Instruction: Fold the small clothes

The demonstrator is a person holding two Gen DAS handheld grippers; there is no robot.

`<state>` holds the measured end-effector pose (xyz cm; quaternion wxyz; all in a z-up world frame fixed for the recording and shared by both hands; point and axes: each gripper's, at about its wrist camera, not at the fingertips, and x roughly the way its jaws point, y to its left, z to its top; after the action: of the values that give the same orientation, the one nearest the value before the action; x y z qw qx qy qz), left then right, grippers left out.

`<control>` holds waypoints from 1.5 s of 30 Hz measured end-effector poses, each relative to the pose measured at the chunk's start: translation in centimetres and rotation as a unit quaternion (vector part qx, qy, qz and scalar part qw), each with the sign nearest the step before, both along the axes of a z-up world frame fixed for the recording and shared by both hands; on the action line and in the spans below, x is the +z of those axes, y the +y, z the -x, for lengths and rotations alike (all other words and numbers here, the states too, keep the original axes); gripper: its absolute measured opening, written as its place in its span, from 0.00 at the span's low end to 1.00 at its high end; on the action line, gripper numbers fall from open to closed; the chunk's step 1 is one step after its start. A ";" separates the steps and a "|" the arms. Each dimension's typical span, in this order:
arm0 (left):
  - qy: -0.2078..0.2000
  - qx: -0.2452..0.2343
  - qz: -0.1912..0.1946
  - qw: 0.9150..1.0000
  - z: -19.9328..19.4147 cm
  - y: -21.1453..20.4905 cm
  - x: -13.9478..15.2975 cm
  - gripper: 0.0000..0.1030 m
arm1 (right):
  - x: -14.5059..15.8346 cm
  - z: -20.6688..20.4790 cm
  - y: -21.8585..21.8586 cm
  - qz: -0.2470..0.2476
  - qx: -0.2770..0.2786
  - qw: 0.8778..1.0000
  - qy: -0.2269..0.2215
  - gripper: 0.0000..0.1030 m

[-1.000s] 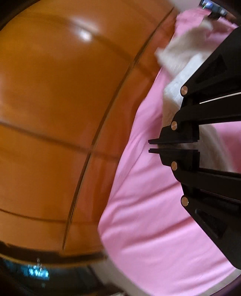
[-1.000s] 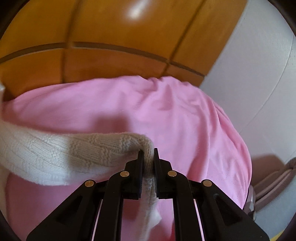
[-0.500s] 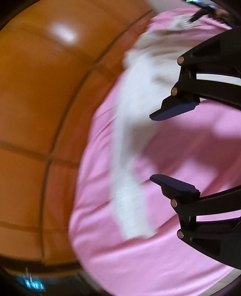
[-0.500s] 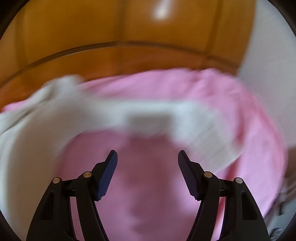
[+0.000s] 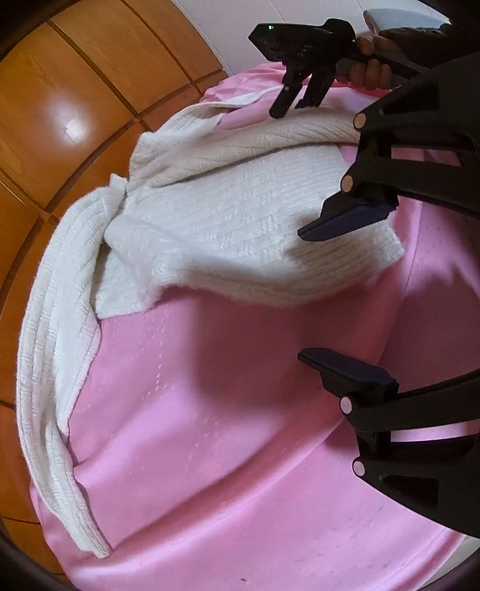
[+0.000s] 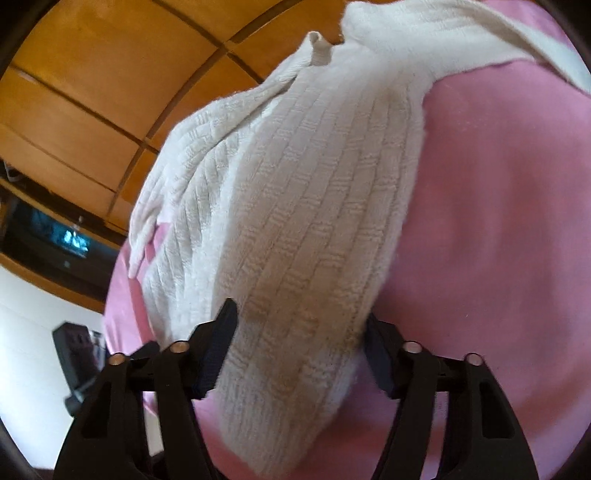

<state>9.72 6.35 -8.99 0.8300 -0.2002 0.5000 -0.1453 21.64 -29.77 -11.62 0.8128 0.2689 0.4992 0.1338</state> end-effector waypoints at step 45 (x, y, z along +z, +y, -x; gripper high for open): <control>0.031 0.010 0.073 0.997 5.0 6.4 1.4 0.45 | 1.9 9.8 -7.8 0.252 -0.034 0.967 0.033 0.05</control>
<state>4.75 12.72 -7.58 0.7986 -0.2698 0.5116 -0.1666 11.82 -37.60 -9.74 0.8412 0.0767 0.5342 -0.0324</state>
